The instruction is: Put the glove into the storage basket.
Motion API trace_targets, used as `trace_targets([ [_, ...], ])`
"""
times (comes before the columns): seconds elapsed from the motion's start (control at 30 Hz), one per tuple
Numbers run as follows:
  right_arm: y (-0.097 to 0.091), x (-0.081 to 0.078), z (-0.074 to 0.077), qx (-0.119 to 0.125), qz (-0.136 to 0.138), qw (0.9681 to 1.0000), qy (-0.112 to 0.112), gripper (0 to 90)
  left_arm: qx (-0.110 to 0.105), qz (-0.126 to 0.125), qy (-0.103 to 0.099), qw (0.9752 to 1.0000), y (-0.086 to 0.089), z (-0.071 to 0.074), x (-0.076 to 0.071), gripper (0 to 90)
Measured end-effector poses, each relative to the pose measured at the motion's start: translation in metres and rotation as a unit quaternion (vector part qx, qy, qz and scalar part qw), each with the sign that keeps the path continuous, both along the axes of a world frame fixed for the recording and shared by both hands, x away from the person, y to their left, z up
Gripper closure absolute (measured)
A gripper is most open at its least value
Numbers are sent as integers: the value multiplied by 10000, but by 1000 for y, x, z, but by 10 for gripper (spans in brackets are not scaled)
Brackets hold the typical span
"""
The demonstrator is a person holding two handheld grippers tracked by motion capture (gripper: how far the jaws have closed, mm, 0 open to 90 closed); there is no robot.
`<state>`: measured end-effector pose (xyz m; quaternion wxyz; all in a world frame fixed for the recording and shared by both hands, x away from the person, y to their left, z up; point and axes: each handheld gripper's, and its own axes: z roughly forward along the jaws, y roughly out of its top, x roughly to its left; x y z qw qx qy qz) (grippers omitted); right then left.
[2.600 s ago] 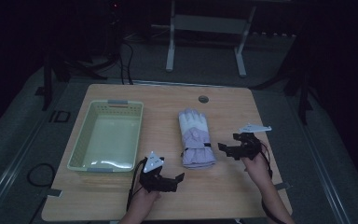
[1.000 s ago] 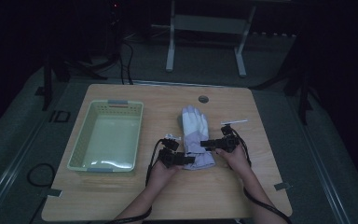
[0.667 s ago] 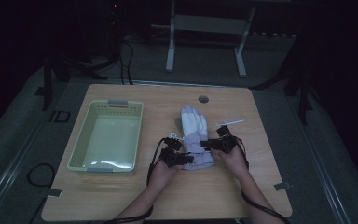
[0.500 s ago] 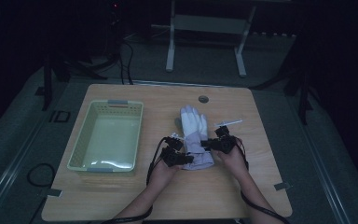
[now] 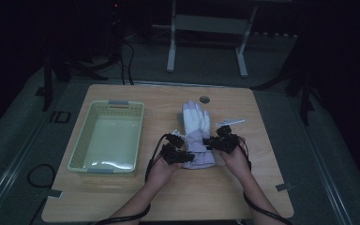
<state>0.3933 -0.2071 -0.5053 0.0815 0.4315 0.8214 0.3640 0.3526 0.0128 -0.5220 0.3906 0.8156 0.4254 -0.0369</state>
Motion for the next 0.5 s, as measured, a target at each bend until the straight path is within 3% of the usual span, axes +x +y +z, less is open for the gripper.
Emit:
trace_targets([
  [0.1,-1,-1,6,86,-9,10000,-16,764,-5,-20,-20,10000,1,7,-1,730],
  [0.13,1,-3,14,119,-34,9999,-47,765,92,-73,-131,9998,3,17,-2,730],
  [0.33,7,-6,32,190,-27,9996,-187,767,170,-167,-286,9993,11,37,-2,730],
  [0.5,14,-7,46,290,-5,9993,-237,770,120,-188,-346,9992,22,48,-2,730],
])
